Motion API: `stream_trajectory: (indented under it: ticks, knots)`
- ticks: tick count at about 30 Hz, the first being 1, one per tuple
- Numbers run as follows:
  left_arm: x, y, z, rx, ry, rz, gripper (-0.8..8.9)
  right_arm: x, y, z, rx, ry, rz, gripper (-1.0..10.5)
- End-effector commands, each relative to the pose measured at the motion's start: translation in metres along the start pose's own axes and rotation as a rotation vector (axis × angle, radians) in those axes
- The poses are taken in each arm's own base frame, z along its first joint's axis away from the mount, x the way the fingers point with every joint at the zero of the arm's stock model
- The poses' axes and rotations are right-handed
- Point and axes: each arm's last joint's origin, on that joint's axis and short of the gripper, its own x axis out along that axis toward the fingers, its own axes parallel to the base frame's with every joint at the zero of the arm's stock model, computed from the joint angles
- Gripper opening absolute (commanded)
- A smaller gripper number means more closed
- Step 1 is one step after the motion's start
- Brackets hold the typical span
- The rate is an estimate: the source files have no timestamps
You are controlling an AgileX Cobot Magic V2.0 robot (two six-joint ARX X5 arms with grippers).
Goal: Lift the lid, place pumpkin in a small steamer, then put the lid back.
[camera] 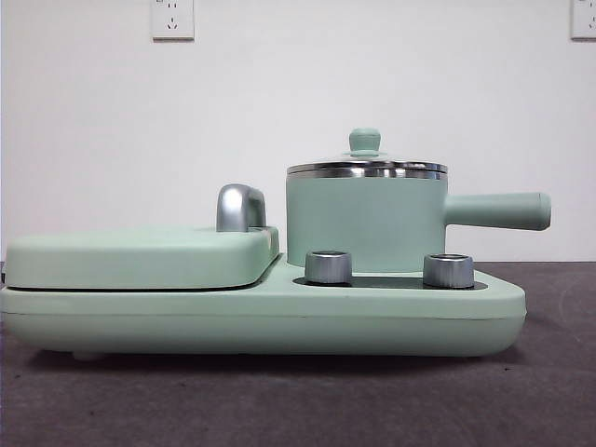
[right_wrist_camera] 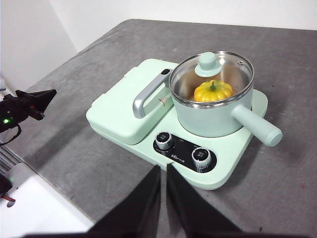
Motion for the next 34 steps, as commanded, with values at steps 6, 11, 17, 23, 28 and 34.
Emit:
stream_trajectory:
  ticks: [6, 11, 17, 23, 28, 34]
  knots:
    - [0.002, 0.000, -0.007, 0.010, 0.024, -0.002, 0.06, 0.004, -0.002, 0.003, 0.018, -0.049, -0.062, 0.2]
    - [0.002, 0.000, -0.007, 0.010, 0.024, -0.002, 0.06, 0.025, -0.016, -0.007, 0.041, -0.201, -0.203, 0.2]
    - [0.002, 0.000, -0.007, 0.010, 0.024, -0.002, 0.06, 0.066, -0.055, -0.048, -0.087, -0.344, -0.414, 0.2]
    - [0.002, 0.000, -0.007, 0.010, 0.023, -0.002, 0.06, 0.094, -0.085, -0.093, -0.082, -0.413, -0.541, 0.2]
    - [0.002, 0.000, -0.007, 0.010, 0.023, -0.002, 0.06, 0.107, -0.099, -0.118, -0.050, -0.374, -0.626, 0.2]
    - [0.002, 0.000, -0.007, 0.010, 0.023, -0.002, 0.06, 0.120, -0.111, -0.140, -0.070, -0.324, -0.665, 0.2]
